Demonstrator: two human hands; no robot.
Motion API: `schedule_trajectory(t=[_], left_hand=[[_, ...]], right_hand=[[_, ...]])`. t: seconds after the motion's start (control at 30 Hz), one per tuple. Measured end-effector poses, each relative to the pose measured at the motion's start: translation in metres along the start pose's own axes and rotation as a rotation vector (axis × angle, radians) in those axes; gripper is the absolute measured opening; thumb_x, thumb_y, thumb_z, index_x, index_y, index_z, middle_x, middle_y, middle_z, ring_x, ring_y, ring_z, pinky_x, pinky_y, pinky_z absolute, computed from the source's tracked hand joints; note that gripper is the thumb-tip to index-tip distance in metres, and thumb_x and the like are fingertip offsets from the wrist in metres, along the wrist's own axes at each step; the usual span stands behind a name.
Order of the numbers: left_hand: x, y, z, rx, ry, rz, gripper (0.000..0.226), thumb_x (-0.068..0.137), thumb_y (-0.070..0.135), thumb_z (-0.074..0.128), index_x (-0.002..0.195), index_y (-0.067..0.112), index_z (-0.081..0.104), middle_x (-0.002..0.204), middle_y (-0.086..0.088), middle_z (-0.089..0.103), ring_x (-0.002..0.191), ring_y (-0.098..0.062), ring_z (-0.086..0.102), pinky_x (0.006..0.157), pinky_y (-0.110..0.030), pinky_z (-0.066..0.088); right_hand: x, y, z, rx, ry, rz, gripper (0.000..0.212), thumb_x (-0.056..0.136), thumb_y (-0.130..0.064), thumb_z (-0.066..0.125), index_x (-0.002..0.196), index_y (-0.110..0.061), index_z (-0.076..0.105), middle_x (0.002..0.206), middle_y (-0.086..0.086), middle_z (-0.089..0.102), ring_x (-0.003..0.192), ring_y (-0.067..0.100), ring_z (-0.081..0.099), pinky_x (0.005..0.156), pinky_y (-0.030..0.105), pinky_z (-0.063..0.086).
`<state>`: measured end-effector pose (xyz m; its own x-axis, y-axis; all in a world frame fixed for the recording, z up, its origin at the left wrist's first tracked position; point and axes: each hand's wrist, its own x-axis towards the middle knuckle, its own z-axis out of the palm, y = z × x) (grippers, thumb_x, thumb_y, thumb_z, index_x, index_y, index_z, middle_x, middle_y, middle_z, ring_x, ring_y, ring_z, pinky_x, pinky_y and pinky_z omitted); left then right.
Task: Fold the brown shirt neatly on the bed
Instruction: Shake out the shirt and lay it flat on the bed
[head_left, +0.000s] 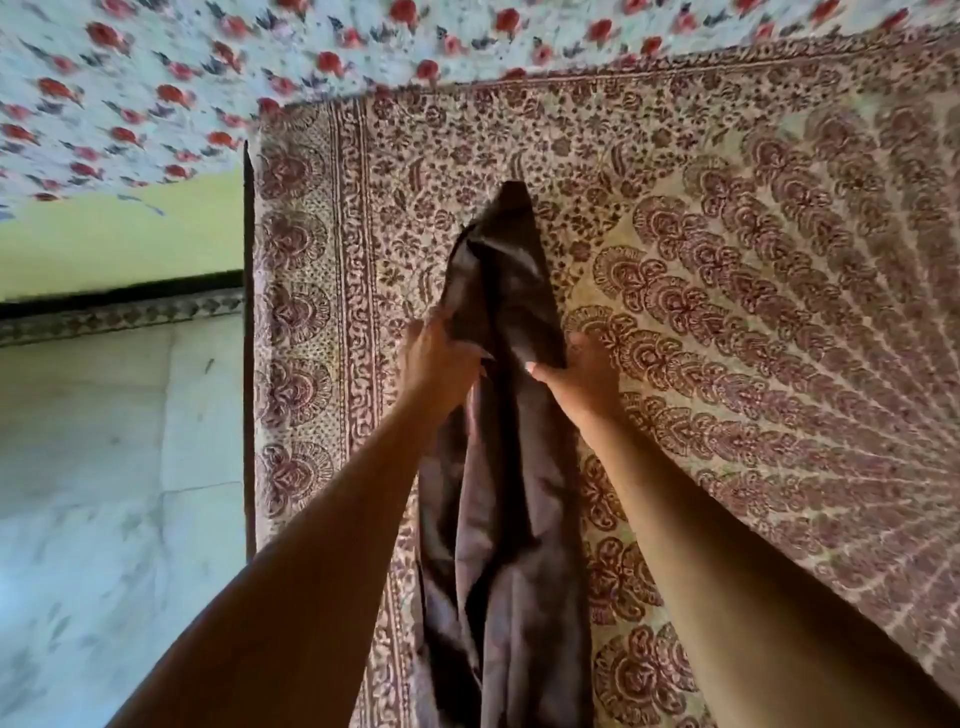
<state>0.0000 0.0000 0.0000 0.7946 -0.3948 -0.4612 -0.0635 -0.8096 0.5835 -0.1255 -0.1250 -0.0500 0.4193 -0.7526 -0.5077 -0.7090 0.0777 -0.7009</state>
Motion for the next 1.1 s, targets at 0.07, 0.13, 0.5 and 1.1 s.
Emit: schedule_trajectory(t=[0.07, 0.13, 0.5, 1.1], left_hand=[[0.016, -0.003, 0.005, -0.068, 0.004, -0.041, 0.068, 0.081, 0.025, 0.079, 0.138, 0.018, 0.042, 0.13, -0.013, 0.055, 0.12, -0.035, 0.054, 0.099, -0.05, 0.049], [0.027, -0.013, 0.01, -0.133, 0.045, -0.088, 0.062, 0.082, 0.023, 0.081, 0.13, 0.013, 0.043, 0.119, -0.014, 0.064, 0.111, -0.035, 0.062, 0.087, -0.041, 0.051], [0.055, -0.111, 0.003, -0.269, 0.273, -0.131, 0.038, 0.076, 0.025, 0.067, 0.113, 0.02, 0.073, 0.09, 0.0, 0.074, 0.085, -0.026, 0.073, 0.075, -0.037, 0.06], [0.041, -0.121, -0.012, -0.59, -0.048, -0.161, 0.019, 0.081, 0.029, 0.064, 0.098, 0.022, 0.066, 0.106, -0.013, 0.073, 0.104, -0.033, 0.07, 0.095, -0.053, 0.057]], right_hand=[[0.005, -0.008, 0.01, -0.018, 0.053, -0.039, 0.053, 0.075, -0.024, 0.086, 0.121, -0.009, 0.065, 0.111, 0.01, 0.074, 0.099, 0.025, 0.07, 0.091, 0.04, 0.057], [-0.007, -0.018, 0.018, -0.067, 0.072, -0.163, 0.023, 0.079, -0.011, 0.079, 0.1, -0.006, 0.071, 0.092, 0.01, 0.075, 0.082, 0.022, 0.069, 0.076, 0.035, 0.056], [0.029, -0.051, 0.038, 0.127, 0.145, -0.354, 0.02, 0.097, -0.018, 0.069, 0.115, -0.012, 0.073, 0.101, 0.004, 0.078, 0.083, 0.014, 0.074, 0.079, 0.04, 0.062], [0.027, -0.102, 0.038, 0.305, -0.737, -0.071, 0.027, 0.08, 0.006, 0.076, 0.087, -0.013, 0.058, 0.092, 0.007, 0.069, 0.094, 0.025, 0.064, 0.087, 0.04, 0.055]])
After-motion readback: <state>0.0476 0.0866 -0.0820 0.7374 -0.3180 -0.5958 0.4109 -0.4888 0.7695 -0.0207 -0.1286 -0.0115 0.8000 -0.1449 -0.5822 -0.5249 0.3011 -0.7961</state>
